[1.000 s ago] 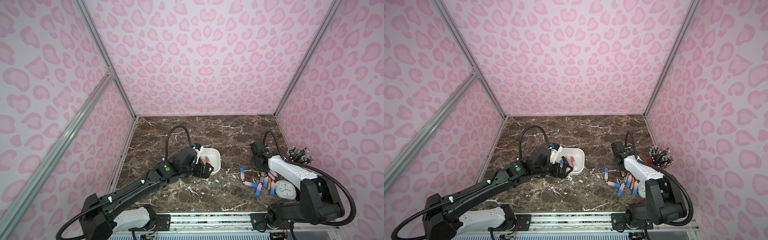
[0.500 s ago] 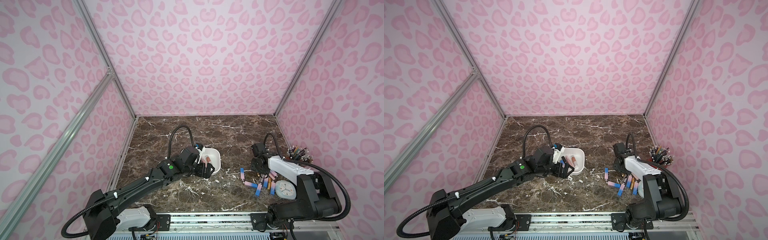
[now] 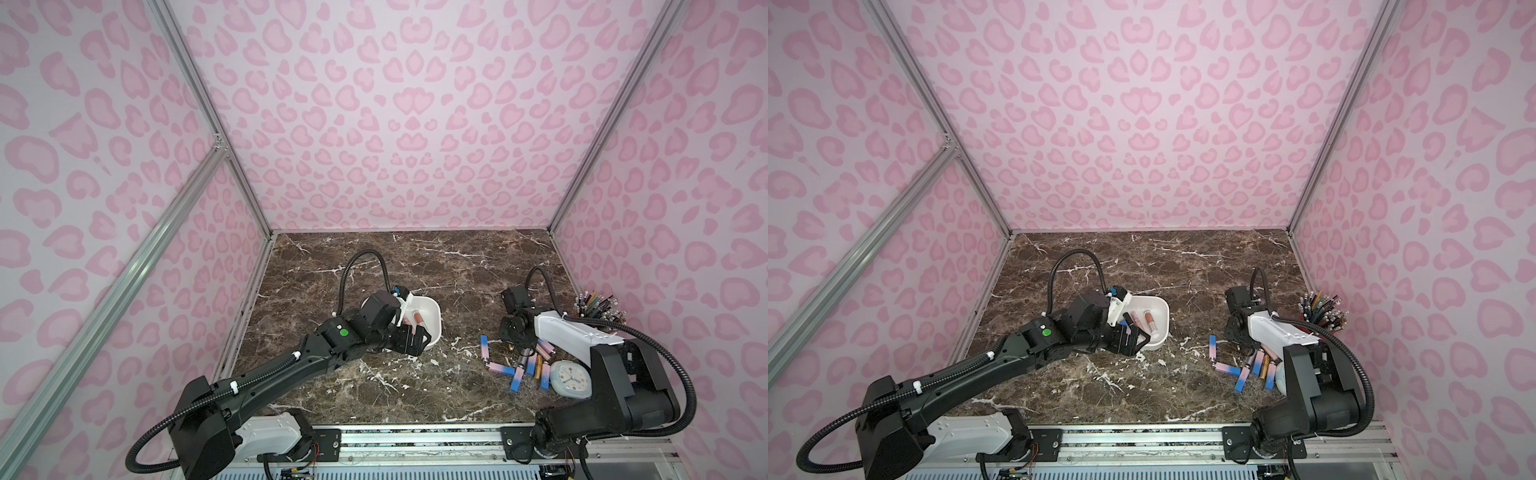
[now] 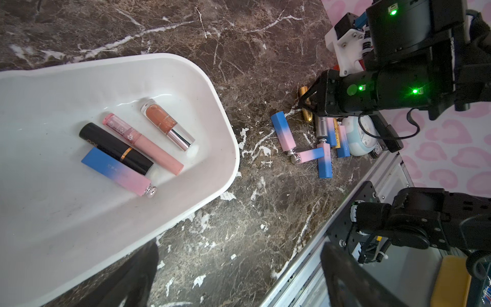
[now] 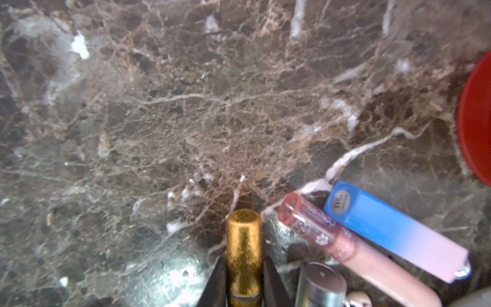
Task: Put the lipstick into the storage box
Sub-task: Pick up the lipstick at the center of the board, then place the lipstick in the storage box.
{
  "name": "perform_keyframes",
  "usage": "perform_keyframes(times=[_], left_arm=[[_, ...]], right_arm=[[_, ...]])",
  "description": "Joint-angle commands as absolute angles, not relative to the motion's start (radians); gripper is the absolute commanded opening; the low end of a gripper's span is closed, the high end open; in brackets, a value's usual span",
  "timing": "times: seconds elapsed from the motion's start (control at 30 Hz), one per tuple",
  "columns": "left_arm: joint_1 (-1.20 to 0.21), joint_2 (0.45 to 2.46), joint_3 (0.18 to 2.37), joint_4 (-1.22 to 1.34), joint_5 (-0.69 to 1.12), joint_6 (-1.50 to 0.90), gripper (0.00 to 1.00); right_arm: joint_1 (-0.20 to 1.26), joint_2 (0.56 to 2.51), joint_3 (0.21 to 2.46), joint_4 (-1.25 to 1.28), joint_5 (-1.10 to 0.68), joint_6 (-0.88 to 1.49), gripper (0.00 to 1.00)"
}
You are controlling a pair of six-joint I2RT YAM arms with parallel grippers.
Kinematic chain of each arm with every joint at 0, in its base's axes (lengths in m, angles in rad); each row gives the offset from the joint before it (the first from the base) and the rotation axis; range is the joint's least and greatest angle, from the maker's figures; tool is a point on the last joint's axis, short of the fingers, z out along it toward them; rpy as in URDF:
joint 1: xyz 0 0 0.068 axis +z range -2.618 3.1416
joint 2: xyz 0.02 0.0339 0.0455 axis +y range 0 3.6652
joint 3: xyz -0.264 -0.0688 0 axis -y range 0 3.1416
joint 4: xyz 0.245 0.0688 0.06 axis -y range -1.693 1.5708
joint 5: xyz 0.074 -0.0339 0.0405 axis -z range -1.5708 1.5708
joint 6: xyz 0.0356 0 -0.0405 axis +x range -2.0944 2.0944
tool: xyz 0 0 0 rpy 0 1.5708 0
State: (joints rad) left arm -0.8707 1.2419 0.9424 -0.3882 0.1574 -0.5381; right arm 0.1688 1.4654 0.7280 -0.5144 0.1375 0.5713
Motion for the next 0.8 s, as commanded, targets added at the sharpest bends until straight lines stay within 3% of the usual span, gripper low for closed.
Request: perform_keyframes(times=[0.0,0.4,0.77], left_arm=[[-0.870,1.245,0.956,-0.354,0.167,-0.523,0.98],[-0.870,1.181,0.919,-0.370,0.135,-0.537,0.98],[-0.867,0.996,0.836,-0.459,0.032,-0.569,0.98]], right_arm=[[0.183,1.452,0.738,-0.536,0.145,0.568,0.24],[0.450,1.474,0.975,-0.673,0.217,0.613,0.24],[0.746,1.742,1.350,-0.733,0.240,0.620,0.24]])
